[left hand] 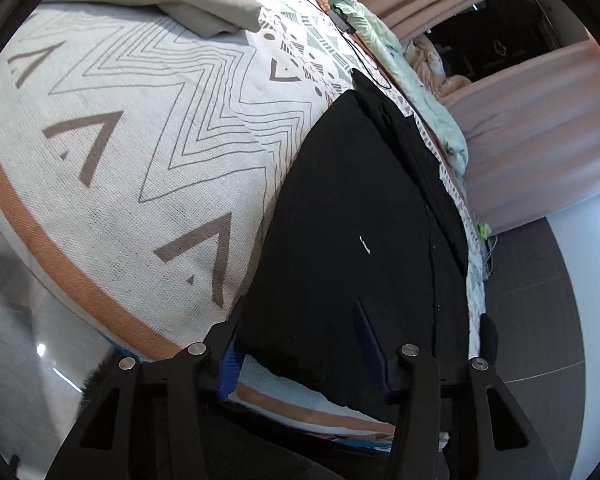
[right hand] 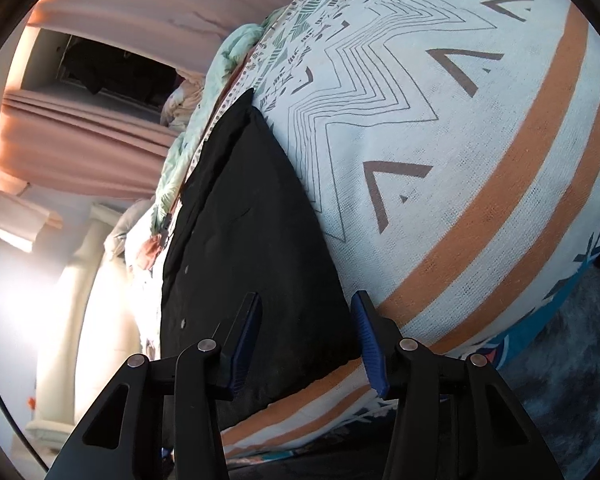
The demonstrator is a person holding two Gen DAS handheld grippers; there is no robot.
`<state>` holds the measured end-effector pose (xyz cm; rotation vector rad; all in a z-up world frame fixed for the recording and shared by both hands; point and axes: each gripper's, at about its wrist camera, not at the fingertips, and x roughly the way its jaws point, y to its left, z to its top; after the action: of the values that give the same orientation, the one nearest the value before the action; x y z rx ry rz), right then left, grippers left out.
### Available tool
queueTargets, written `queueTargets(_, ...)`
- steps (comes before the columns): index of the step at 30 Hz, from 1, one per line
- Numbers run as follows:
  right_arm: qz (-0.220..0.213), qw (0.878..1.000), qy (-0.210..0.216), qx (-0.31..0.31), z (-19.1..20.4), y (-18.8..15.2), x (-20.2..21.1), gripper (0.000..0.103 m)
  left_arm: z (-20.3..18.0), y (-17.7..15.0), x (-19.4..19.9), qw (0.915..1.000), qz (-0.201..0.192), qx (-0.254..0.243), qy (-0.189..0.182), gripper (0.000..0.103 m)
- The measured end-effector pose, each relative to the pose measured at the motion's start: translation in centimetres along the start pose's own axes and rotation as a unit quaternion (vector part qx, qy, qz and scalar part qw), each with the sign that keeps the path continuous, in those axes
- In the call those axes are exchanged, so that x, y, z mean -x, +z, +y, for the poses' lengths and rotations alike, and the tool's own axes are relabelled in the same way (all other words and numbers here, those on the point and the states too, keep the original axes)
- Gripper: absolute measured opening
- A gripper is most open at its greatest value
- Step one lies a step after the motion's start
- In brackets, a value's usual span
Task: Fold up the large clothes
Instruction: 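Close the left gripper on the shirt edge while the right gripper grasps it too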
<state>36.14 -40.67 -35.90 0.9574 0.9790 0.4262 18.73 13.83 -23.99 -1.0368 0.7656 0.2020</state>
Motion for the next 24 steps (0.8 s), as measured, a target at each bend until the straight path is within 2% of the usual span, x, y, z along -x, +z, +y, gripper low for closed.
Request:
queueTargets(5, -0.002, 1.000, 0.008, -0.004, -0.1, -0.3, -0.2, 0.048, 0.4, 0.0, -0.3, 0.9999, 0.002, 0.009, -0.009, 0.052)
queueTargets(6, -0.003, 1.000, 0.005, 0.000, 0.0, -0.3, -0.3, 0.039, 0.3, 0.0, -0.3, 0.9999, 0.001, 0.008, -0.007, 0.050)
queueTargets(7, -0.002, 1.000, -0.001, 0.002, 0.1, -0.4, -0.4, 0.031, 0.2, 0.0, -0.3, 1.0000, -0.001, 0.009, -0.003, 0.032)
queueTargets(8, 0.000, 1.000, 0.000, 0.002, 0.1, -0.4, -0.4, 0.018, 0.4, 0.0, -0.3, 0.9999, 0.000, 0.015, 0.005, 0.020)
queueTargets(10, -0.005, 1.000, 0.017, -0.002, 0.1, -0.5, -0.2, 0.015, 0.8, -0.1, -0.1, 0.9995, -0.002, 0.027, -0.012, 0.013)
queueTargets(12, -0.011, 1.000, 0.025, 0.005, 0.6, -0.7, 0.2, 0.013, 0.8, -0.3, 0.7, 0.9990, -0.015, 0.026, -0.032, 0.011)
queueTargets(16, -0.023, 0.999, 0.040, 0.016, 2.0, -1.1, 1.8, 0.012, -0.4, -1.1, 2.9, 0.9988, -0.038, 0.005, -0.031, 0.008)
queueTargets(24, -0.037, 0.996, 0.070, 0.030, 4.1, -2.2, 6.0, 0.012, -1.2, -2.7, 8.2, 0.9960, -0.068, 0.002, -0.058, 0.007)
